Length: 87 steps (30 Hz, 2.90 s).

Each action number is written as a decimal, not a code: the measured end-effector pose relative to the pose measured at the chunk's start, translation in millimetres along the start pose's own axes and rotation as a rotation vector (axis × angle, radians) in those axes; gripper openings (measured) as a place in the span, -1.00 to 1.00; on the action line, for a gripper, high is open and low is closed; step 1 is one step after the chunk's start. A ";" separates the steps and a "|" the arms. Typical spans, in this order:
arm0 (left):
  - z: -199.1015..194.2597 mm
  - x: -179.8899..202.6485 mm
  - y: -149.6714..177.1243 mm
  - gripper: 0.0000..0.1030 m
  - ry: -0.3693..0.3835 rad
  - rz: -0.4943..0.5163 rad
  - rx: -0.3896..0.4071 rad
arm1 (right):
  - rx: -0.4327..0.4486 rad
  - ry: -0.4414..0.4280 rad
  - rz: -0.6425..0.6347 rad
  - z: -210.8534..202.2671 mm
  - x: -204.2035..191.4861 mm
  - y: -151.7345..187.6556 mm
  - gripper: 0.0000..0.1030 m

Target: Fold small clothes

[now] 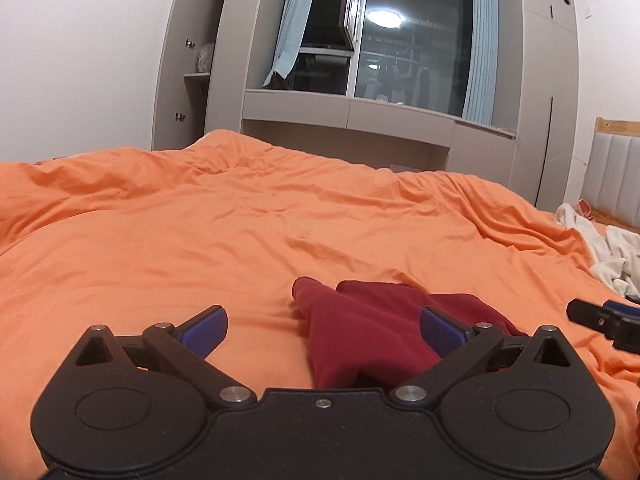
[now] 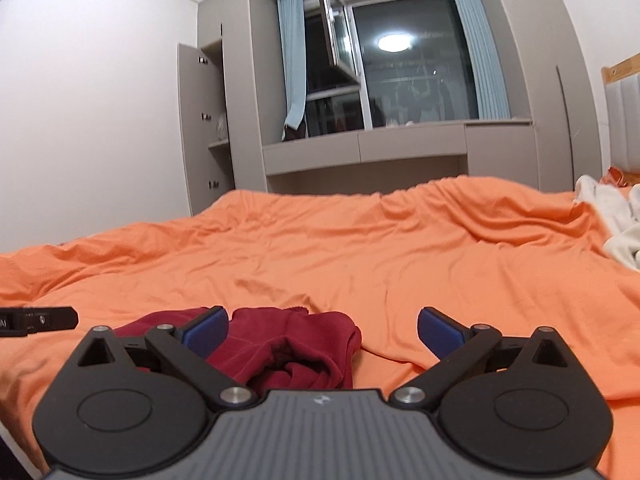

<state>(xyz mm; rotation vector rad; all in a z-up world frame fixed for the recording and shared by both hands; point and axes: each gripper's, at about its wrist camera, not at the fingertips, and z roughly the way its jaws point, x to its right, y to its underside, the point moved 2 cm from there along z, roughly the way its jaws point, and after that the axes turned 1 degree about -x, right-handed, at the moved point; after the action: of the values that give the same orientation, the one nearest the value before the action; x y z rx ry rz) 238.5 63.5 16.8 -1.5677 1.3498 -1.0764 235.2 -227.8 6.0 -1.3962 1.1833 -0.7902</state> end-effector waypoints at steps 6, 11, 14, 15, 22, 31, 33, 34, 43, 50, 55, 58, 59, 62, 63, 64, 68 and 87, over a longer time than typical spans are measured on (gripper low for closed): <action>-40.7 0.9 22.3 0.99 0.008 -0.008 0.029 | 0.048 -0.005 -0.043 -48.4 -10.5 12.7 1.00; -65.8 2.6 46.7 0.99 0.030 -0.016 0.001 | 0.054 0.018 -0.065 -82.2 -16.8 30.1 1.00; -77.2 5.4 59.3 0.99 0.047 -0.004 -0.019 | 0.054 0.038 -0.058 -100.2 -17.6 39.4 1.00; -80.6 6.5 62.8 0.99 0.053 0.003 -0.024 | 0.054 0.045 -0.056 -105.6 -17.2 42.0 1.00; -99.0 15.5 81.7 0.99 0.070 0.030 -0.034 | 0.051 0.096 -0.062 -128.1 -20.0 56.4 1.00; -103.0 19.0 86.2 0.99 0.058 0.044 -0.023 | 0.032 0.092 -0.049 -126.9 -16.6 56.7 1.00; -102.7 18.1 86.4 0.99 0.057 0.042 -0.021 | 0.027 0.092 -0.052 -125.0 -16.1 56.9 1.00; -102.6 18.1 86.3 0.99 0.056 0.040 -0.022 | 0.026 0.092 -0.053 -124.7 -16.4 57.0 1.00; -100.4 18.5 84.7 0.99 0.050 0.033 -0.021 | 0.019 0.092 -0.052 -122.9 -15.9 58.1 1.00; -100.1 18.4 84.6 0.99 0.049 0.032 -0.022 | 0.019 0.092 -0.052 -122.8 -15.6 57.9 1.00; -100.2 18.2 84.6 0.99 0.049 0.032 -0.023 | 0.019 0.092 -0.052 -122.8 -15.7 57.9 1.00; -100.2 18.2 84.6 0.99 0.049 0.032 -0.023 | 0.020 0.092 -0.052 -122.9 -15.6 57.8 1.00; -100.3 18.2 84.6 0.99 0.048 0.032 -0.023 | 0.019 0.093 -0.052 -122.9 -15.7 57.8 1.00; -100.3 18.2 84.6 0.99 0.048 0.032 -0.023 | 0.019 0.092 -0.052 -122.9 -15.6 57.8 1.00; -99.9 18.1 84.6 0.99 0.048 0.031 -0.023 | 0.019 0.093 -0.052 -122.8 -15.8 57.9 1.00; -100.3 18.2 84.6 0.99 0.048 0.031 -0.024 | 0.018 0.092 -0.052 -122.8 -15.8 58.0 1.00; -100.3 18.1 84.6 0.99 0.048 0.032 -0.024 | 0.018 0.092 -0.053 -122.5 -15.5 58.2 1.00; -100.1 18.0 84.5 0.99 0.047 0.031 -0.025 | 0.015 0.091 -0.055 -122.1 -16.3 58.7 1.00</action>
<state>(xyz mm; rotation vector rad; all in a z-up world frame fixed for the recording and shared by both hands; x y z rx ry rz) 118.1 31.6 -27.6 -1.5430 1.4195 -1.0872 103.5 -244.8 -25.5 -1.3979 1.2106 -0.9073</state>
